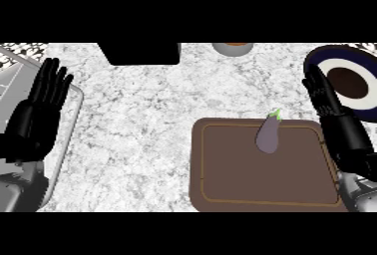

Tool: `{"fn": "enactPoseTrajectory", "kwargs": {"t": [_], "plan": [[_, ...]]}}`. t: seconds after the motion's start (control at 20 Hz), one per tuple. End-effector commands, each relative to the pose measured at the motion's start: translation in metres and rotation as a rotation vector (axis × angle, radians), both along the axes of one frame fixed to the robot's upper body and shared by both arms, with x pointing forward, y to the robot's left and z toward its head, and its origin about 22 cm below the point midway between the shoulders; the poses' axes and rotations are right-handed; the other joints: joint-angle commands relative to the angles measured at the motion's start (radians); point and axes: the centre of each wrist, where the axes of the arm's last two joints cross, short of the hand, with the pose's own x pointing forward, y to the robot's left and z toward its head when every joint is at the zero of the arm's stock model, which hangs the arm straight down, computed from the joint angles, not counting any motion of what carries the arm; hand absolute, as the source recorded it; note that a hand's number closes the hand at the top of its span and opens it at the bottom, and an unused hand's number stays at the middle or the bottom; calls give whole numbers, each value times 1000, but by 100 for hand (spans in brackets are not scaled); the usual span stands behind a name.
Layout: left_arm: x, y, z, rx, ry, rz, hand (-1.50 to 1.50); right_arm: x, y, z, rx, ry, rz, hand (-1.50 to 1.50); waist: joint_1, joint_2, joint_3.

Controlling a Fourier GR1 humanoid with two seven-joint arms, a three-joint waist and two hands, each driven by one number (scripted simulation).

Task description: Pick the eggplant from the tray and place it in the plate

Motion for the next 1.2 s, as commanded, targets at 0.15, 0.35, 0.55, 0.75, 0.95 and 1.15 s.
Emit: {"fn": "enactPoseTrajectory", "kwargs": {"t": [0.15, 0.35, 0.55, 0.75, 0.95, 1.15], "plan": [[0, -9, 17, 121, -80, -124, 0, -36, -1, -120, 438, 841, -97, -150, 26, 104, -5], [0, -25, 21, 170, -94, -253, 0, -60, -14, -151, 223, 1206, 48, -150, 99, 141, -16], [1, -37, 22, 216, -93, -341, 0, -42, -36, -130, 74, 1264, 168, -150, 142, 125, -22], [1, -46, 18, 236, -81, -411, 0, -23, -58, -111, -45, 1336, 249, -150, 167, 118, -24], [1, -53, 15, 247, -69, -455, 0, -4, -74, -96, -116, 1428, 312, -150, 192, 112, -25], [5, -55, 18, 263, -76, -457, 0, 3, -89, -95, -96, 1558, 369, -150, 202, 118, -25]]}}
